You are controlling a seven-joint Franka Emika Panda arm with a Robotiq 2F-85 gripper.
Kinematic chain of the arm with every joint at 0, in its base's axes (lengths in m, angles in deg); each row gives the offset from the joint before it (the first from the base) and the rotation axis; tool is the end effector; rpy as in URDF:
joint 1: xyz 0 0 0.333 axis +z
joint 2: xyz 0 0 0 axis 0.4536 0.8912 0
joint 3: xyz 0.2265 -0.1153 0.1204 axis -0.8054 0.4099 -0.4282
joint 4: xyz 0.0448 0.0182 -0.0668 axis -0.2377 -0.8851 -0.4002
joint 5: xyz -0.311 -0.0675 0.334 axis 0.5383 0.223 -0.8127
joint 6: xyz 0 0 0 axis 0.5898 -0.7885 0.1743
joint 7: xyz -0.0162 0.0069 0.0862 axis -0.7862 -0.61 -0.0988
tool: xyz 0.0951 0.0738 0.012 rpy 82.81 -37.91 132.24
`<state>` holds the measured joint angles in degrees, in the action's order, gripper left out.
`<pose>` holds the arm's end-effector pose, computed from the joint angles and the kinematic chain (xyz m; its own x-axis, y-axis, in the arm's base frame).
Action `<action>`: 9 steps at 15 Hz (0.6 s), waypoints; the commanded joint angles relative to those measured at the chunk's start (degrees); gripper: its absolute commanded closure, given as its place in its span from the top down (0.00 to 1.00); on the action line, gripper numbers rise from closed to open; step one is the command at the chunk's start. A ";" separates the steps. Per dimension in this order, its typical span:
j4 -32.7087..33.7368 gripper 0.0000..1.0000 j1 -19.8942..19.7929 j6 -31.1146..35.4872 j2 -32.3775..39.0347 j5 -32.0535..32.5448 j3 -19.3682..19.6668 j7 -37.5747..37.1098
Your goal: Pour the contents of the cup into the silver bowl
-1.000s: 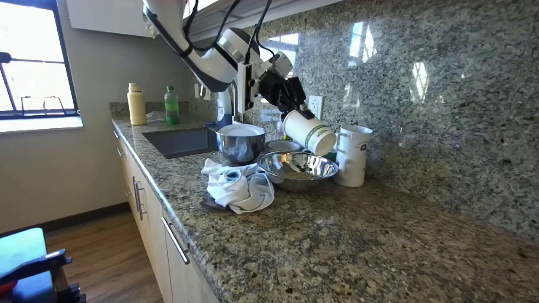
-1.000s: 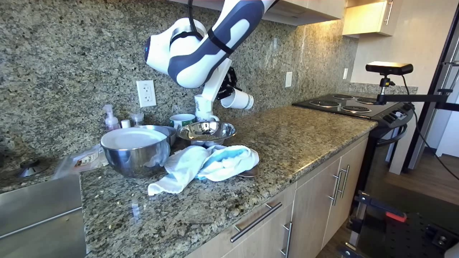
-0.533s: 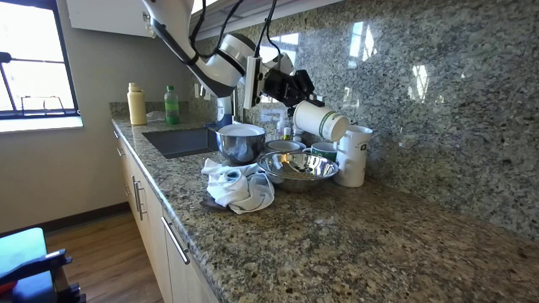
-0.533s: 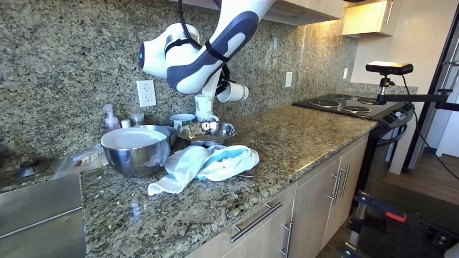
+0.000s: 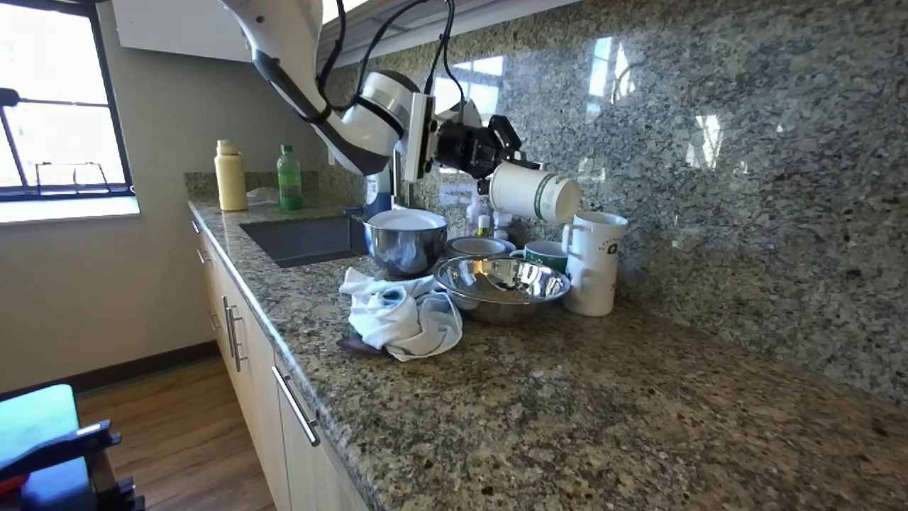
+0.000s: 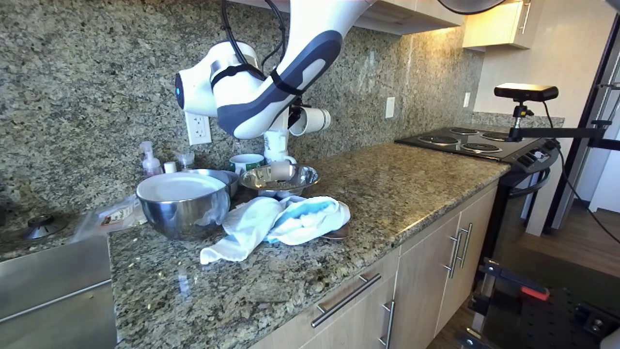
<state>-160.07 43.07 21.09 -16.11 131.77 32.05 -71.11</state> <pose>0.7553 0.0303 0.2494 0.9980 -0.0595 -0.0229 0.0138 -0.1501 0.9886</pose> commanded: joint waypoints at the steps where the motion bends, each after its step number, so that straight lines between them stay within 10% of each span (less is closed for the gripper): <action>1: 0.40 0.00 1.07 -4.01 0.50 3.36 -0.98 4.08; 9: -0.80 0.00 1.96 -8.91 1.54 9.67 -2.44 12.04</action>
<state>-160.31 44.84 14.63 -14.90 138.40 29.98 -62.88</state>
